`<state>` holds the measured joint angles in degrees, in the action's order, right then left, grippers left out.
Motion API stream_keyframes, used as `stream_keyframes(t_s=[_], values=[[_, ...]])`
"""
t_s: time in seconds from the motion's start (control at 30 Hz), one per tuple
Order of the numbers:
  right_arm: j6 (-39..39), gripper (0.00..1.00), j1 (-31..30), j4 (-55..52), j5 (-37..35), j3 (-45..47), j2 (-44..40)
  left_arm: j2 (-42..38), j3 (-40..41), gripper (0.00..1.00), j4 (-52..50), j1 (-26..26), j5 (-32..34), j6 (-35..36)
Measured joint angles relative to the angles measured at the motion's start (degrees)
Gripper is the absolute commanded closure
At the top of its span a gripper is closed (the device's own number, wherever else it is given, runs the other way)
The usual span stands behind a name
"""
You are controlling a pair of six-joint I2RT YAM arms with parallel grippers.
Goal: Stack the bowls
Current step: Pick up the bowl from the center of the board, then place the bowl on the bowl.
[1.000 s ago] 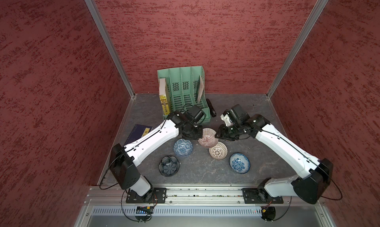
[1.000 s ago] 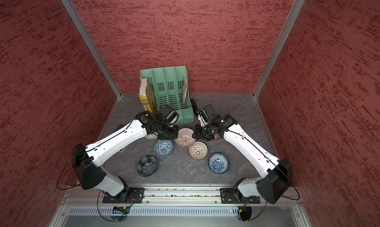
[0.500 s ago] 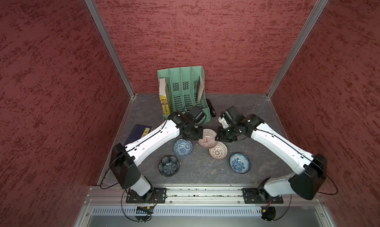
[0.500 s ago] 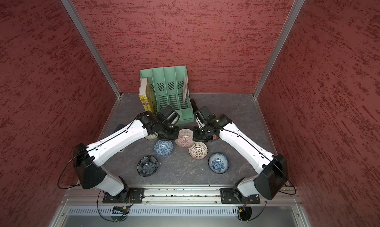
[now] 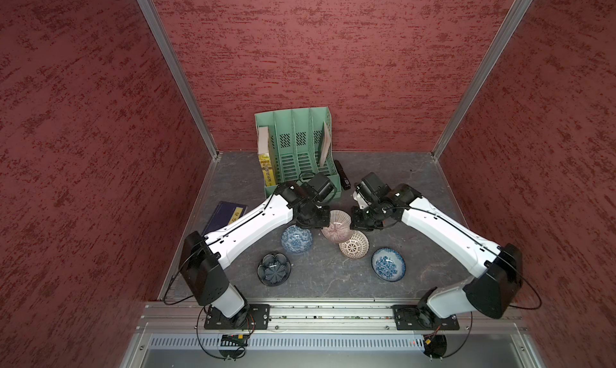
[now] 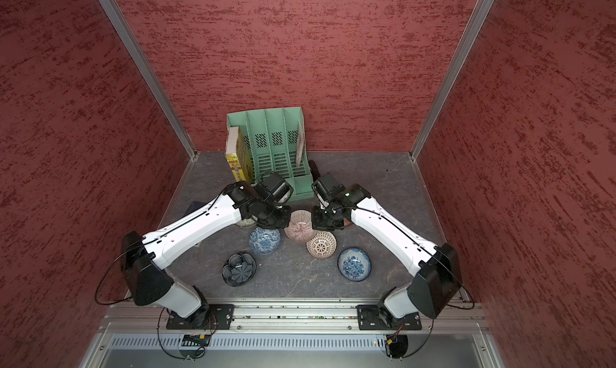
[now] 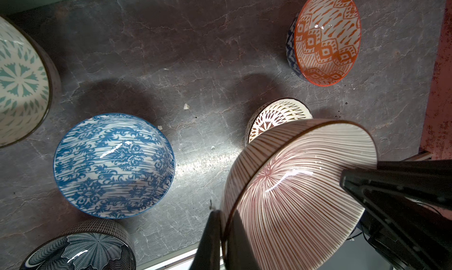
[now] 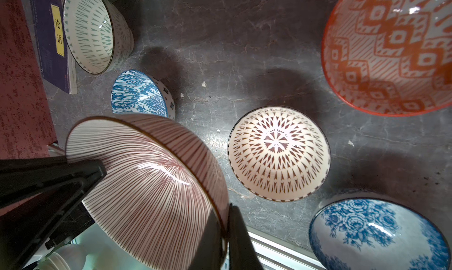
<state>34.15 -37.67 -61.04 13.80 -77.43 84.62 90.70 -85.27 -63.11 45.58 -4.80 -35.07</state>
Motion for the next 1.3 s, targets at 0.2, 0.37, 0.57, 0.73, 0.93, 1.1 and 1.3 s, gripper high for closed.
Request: stream_keyframes(t_s=[0.2,0.37,0.57,0.73,0.93,1.1,1.3], values=[[-1.7,1.0,1.4,-0.5,1.2,-0.3,0.9,-2.5,0.6,0.14,0.0,-2.4,1.3,-0.1],[-3.8,1.0,3.7,-1.8,2.1,-1.8,3.0,-14.6,8.2,0.14,1.1,-10.3,0.6,-0.2],[-7.1,1.0,6.8,-3.8,3.7,-2.1,4.7,-27.5,18.3,0.16,1.4,-20.2,-1.7,-0.4],[-8.9,1.0,10.4,-3.8,4.2,-0.9,4.7,-30.3,23.5,0.19,1.1,-25.4,-4.0,-0.1],[-9.6,1.0,12.5,-2.4,4.2,4.8,4.7,-31.4,24.0,0.22,1.4,-28.3,-6.4,0.4],[-9.7,1.0,12.8,-0.2,4.3,9.5,4.2,-31.6,24.2,0.22,1.9,-29.0,-7.5,0.5],[-10.1,1.0,13.0,2.4,4.3,12.9,2.6,-31.6,24.9,0.22,2.3,-29.6,-8.3,1.0]])
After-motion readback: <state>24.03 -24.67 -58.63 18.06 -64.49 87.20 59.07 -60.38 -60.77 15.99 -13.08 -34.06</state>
